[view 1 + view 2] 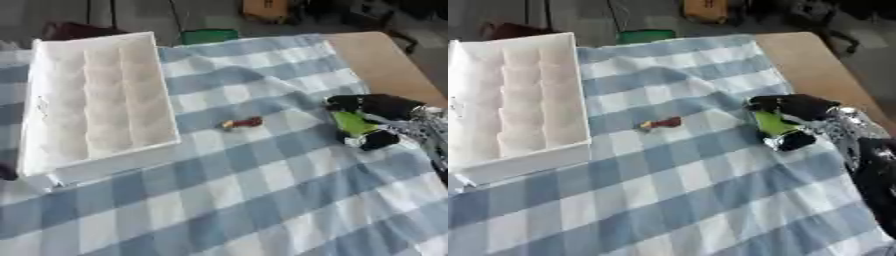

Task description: Pick up objects on the table and place them in the box.

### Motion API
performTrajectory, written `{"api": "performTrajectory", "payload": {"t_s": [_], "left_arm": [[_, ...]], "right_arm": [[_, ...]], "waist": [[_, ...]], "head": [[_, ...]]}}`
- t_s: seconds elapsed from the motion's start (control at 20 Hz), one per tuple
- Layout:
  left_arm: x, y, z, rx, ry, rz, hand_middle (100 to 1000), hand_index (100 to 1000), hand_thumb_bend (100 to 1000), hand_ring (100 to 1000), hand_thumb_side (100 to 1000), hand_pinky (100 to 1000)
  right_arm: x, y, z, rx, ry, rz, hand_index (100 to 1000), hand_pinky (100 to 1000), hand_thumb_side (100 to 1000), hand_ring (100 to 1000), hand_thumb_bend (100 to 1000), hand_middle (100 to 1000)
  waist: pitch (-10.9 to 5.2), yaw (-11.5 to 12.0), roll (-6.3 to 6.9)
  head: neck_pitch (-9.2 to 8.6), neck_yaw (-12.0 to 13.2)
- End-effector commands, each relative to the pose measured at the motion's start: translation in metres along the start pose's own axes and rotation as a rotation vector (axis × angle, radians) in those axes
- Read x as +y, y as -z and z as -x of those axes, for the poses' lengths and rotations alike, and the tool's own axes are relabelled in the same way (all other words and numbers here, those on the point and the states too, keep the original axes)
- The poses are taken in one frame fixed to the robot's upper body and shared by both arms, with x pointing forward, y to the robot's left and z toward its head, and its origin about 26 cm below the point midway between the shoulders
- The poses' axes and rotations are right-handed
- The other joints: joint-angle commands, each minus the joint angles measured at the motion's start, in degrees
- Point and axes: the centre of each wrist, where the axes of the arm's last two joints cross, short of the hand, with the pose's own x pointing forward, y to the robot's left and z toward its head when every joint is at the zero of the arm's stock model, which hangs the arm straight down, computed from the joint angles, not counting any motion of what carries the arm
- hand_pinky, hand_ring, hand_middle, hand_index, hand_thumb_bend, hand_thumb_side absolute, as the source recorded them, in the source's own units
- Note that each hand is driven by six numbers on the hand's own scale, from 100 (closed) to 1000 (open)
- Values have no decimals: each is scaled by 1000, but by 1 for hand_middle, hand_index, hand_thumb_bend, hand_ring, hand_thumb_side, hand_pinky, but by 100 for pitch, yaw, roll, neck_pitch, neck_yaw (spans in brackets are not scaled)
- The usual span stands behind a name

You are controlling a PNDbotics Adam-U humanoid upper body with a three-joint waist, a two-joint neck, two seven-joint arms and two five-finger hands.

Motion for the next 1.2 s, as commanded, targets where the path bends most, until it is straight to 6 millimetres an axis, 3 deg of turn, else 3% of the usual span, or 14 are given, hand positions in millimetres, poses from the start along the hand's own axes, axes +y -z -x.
{"api": "performTrajectory", "payload": {"t_s": [0.05, 0.3, 0.35, 0.65, 1.2], "left_arm": [[1, 4, -6, -26, 10, 8, 988, 819, 213, 1000, 754, 472], [1, 4, -6, -24, 11, 7, 988, 819, 213, 1000, 754, 472], [1, 3, -6, -22, 12, 6, 988, 819, 213, 1000, 756, 472], [2, 2, -5, -17, 15, 5, 989, 819, 213, 1000, 756, 472], [1, 2, -5, -9, 13, 10, 990, 818, 217, 1000, 758, 472]], "right_arm": [[0, -13, 10, -23, 94, 55, 958, 258, 200, 527, 100, 906], [-14, -17, 11, -75, 220, 122, 963, 234, 198, 518, 100, 900], [-22, -16, 9, -96, 247, 179, 963, 189, 207, 493, 100, 882], [-77, -19, -5, -220, 383, 376, 960, 155, 248, 470, 100, 867], [-141, 0, -48, -478, 450, 439, 962, 137, 308, 456, 100, 860]], "waist": [[-90, -16, 12], [-94, -34, 12], [-96, -46, 11], [-103, -81, 4], [-120, -30, -59]], "head": [[-55, -2], [-51, 9], [-47, 15], [-22, 31], [25, 1]]}}
